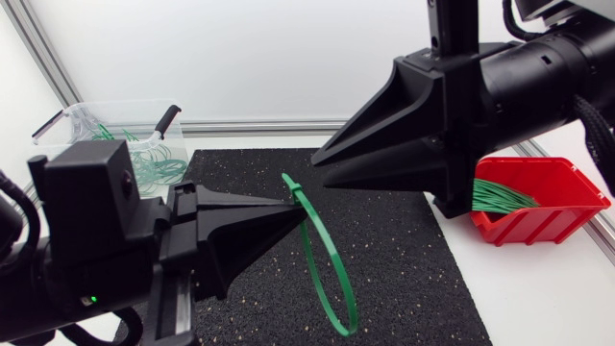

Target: Take a green cable tie from the red box, thread the tail through the head to close it, then place it in the transparent bin on the left.

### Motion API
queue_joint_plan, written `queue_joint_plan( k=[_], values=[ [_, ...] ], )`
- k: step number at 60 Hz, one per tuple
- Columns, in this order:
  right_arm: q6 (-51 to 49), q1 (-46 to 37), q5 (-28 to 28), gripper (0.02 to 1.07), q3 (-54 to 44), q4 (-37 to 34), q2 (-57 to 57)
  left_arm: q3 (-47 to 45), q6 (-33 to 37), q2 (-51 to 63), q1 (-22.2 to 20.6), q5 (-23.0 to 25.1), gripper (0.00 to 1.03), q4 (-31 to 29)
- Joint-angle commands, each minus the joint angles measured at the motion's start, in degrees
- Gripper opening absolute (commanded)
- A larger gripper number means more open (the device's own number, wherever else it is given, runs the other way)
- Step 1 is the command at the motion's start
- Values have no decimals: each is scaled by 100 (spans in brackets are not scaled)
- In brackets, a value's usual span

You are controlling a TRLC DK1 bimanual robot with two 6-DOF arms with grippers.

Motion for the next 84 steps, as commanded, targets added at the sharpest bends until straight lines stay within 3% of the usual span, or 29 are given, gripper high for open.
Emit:
queue_joint_plan(
  k=[1, 26, 35, 66, 75, 84],
  values=[
    [-143, -209, -91, 31, -62, 57, 160, -186, 267, -98, 99, 89, 4, 42],
    [-1048, -165, -240, 31, -62, 39, 854, -283, 1252, 77, 266, 168, 4, 165],
    [-1365, -33, -372, 31, -18, 30, 969, -265, 1348, 183, 433, 432, 4, 174],
    [-1549, 169, -583, 30, 184, 13, 1285, -257, 1515, 306, 582, 687, 4, 183],
    [-1620, 81, -557, 12, 201, 13, 1259, -274, 1515, 279, 600, 713, 4, 157],
    [-1655, 81, -548, 8, 157, -14, 1259, -292, 1550, 262, 591, 739, 4, 148]
  ],
)
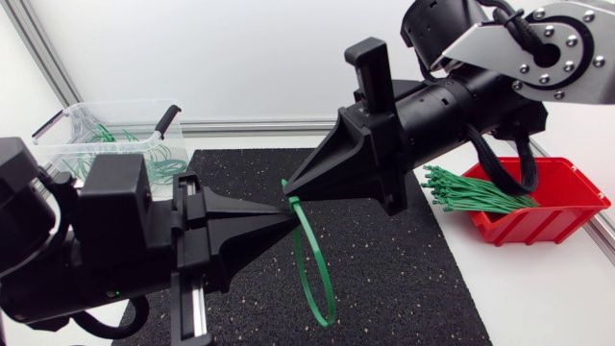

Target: Take a green cable tie from the red box, thread the tail through the head to close it, then place it in the transparent bin on the left.

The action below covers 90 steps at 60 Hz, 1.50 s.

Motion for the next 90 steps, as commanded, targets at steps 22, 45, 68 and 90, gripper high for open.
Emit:
queue_joint_plan(
  k=[22, 45, 68, 90],
  values=[
    [-501, 26, 12, 8, -121, -196, -205, -172, 672, -5, -54, 25, 4, 36],
    [-501, -185, 267, 8, 2, 24, 401, -57, 839, -225, -1320, -925, 4, -324],
    [-650, -123, 293, 46, -315, -99, -495, 92, 804, 171, -177, -766, 4, -403],
    [-2197, -316, 2991, 103, -1281, 841, -451, 681, 1173, 1252, 2626, -362, 4, -553]
  ],
)
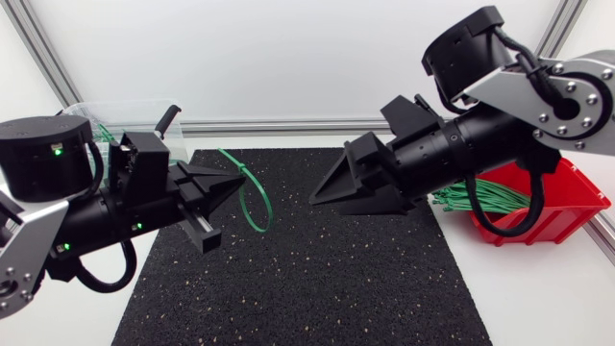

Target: Take a green cable tie from the red box, thread the tail through the head to close it, then place it in the transparent bin on the left.

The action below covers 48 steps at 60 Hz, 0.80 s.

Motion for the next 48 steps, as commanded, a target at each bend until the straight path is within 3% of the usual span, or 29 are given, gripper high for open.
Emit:
queue_joint_plan(
  k=[1, 13, 22, 40, 48],
  values=[
    [-403, -133, 233, 103, -235, 218, 119, 482, 179, 328, 673, 36, 4, 75],
    [-851, -476, 672, 103, -358, 640, 32, 1801, 12, 1145, 2334, -114, 4, 207],
    [-1422, -502, 1279, 103, -445, 711, -206, 2785, -182, 1866, 3064, -553, 4, 277],
    [-1844, -775, 1903, 103, -779, 728, -1050, 4358, -32, 3536, 3626, -1652, 4, -83],
    [-2029, -854, 2202, 103, -1017, 702, -1533, 4973, 3, 4380, 3784, -1819, 7, -716]
  ],
)
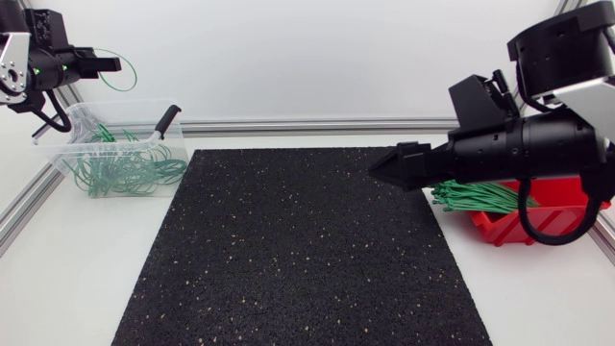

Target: Take a green cable tie from the red box, thread the tail through the head to close it, then place it in the transparent bin on the left.

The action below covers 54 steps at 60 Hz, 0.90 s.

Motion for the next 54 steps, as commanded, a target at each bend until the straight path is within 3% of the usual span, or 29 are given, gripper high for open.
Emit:
queue_joint_plan(
  k=[1, 5, 7, 11, 15, 17, 19, 43, 54],
  values=[
    [-221, -93, 110, 103, -252, -50, -309, 430, 130, 625, 115, -136, 8, -321],
    [-309, -260, 110, 103, -366, -112, -547, 562, 130, 915, 132, -250, 9, -488],
    [-353, -348, 119, 103, -428, -129, -661, 623, 156, 1029, 141, -277, 18, -725],
    [-494, -542, 154, 103, -507, -191, -924, 667, 288, 1117, 106, -338, 45, -1305],
    [-669, -752, 251, 103, -568, -199, -1162, 535, 297, 1091, 97, -426, 69, -1349],
    [-775, -876, 347, 103, -612, -182, -1329, 456, 305, 994, 88, -479, 89, -1420],
    [-845, -1016, 382, 103, -647, -156, -1531, 351, 288, 818, 88, -479, 100, -1446],
    [-1575, -2396, 558, 103, -1280, 99, -3377, -1363, 288, -1300, 80, -523, 100, -1595],
    [-1636, -2607, 567, 103, -1799, 99, -4106, -2330, 270, -2381, -70, -505, 100, -1499]
  ],
)
